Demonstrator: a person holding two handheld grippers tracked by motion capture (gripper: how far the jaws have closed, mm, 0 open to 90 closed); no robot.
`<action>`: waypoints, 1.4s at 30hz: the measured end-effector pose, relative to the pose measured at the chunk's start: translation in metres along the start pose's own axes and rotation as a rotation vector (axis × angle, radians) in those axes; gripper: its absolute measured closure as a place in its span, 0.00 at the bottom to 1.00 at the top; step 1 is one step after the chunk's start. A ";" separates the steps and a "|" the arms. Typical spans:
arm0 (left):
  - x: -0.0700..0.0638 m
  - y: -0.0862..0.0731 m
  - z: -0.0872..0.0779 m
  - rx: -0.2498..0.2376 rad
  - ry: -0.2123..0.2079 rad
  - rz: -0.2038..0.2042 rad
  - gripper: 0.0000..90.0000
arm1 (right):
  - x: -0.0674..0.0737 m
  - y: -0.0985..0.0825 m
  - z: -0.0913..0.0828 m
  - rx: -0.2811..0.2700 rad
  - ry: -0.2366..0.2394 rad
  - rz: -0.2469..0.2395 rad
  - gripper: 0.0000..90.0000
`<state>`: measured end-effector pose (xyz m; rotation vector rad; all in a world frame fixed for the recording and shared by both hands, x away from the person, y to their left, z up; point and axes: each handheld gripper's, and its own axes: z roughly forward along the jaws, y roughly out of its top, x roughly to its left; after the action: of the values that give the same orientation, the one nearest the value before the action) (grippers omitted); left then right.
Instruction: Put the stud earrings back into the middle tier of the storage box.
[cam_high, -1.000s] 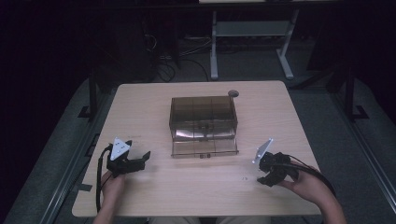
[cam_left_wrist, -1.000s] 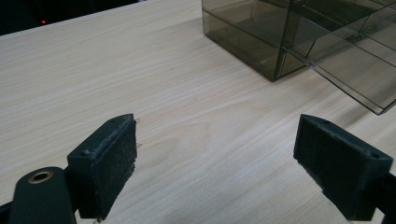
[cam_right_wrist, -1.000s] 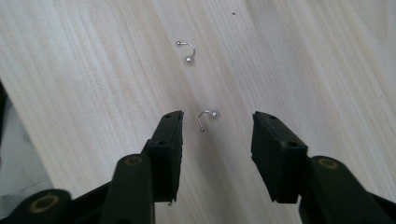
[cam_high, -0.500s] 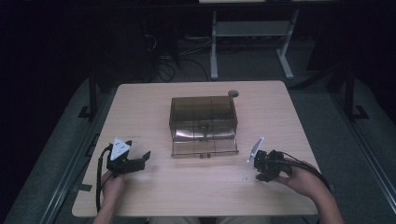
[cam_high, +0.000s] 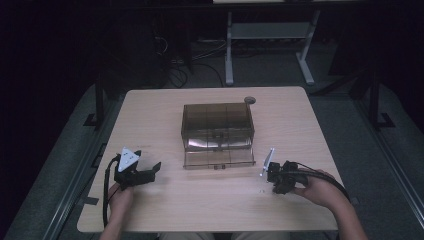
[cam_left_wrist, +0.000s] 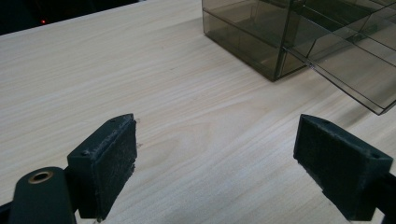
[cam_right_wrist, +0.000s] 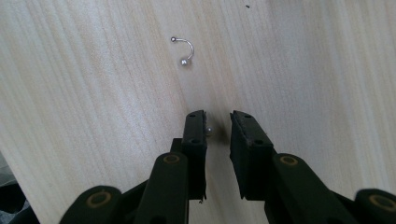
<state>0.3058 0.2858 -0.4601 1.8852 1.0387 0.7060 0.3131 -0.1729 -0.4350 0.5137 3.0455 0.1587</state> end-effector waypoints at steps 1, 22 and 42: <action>0.000 0.000 0.000 0.000 0.000 0.000 0.14 | 0.000 0.000 0.000 0.002 0.001 -0.001 0.85; 0.000 0.000 0.000 0.001 0.000 0.000 0.14 | -0.001 -0.001 0.003 -0.006 0.019 -0.007 0.94; 0.000 0.000 0.000 -0.003 0.000 -0.007 0.14 | -0.001 0.004 -0.020 -0.073 0.003 -0.012 0.94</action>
<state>0.3058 0.2853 -0.4603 1.8779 1.0428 0.7032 0.3142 -0.1709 -0.4149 0.4901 3.0314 0.2690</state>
